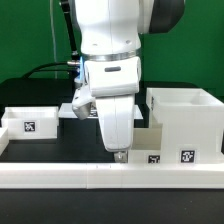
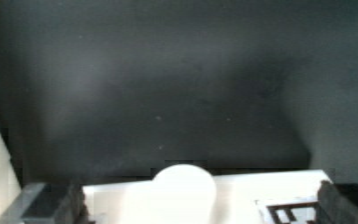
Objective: Assemble drawer
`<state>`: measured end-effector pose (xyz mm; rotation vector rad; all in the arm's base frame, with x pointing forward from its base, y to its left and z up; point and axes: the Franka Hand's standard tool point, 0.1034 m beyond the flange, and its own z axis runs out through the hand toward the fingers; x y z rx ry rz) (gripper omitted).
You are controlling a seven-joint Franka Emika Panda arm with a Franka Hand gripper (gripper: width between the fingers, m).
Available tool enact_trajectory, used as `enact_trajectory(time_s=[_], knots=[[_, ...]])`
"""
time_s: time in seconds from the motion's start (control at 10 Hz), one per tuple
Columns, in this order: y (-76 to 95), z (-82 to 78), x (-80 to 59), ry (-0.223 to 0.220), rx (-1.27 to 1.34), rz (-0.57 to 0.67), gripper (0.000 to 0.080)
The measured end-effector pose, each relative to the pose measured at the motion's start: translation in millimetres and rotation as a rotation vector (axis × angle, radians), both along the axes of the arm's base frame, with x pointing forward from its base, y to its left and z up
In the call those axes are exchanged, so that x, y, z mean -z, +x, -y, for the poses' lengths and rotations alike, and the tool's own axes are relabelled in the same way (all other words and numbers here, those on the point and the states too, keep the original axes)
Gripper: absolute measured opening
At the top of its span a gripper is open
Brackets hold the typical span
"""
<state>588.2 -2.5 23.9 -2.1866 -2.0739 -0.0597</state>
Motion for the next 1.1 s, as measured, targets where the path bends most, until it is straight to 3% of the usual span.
enact_trajectory(time_s=[0.3, 0.5, 0.9, 1.1], knots=[[3.1, -3.7, 1.3, -0.021, -0.050, -0.004, 0.0649], [7.0, -16.8, 0.8, -0.019, -0.089, -0.014, 0.0649], [6.2, -16.2, 2.1, -0.019, -0.087, -0.016, 0.0649], [6.9, -31.8, 2.4, -0.006, -0.110, -0.036, 0.0649]])
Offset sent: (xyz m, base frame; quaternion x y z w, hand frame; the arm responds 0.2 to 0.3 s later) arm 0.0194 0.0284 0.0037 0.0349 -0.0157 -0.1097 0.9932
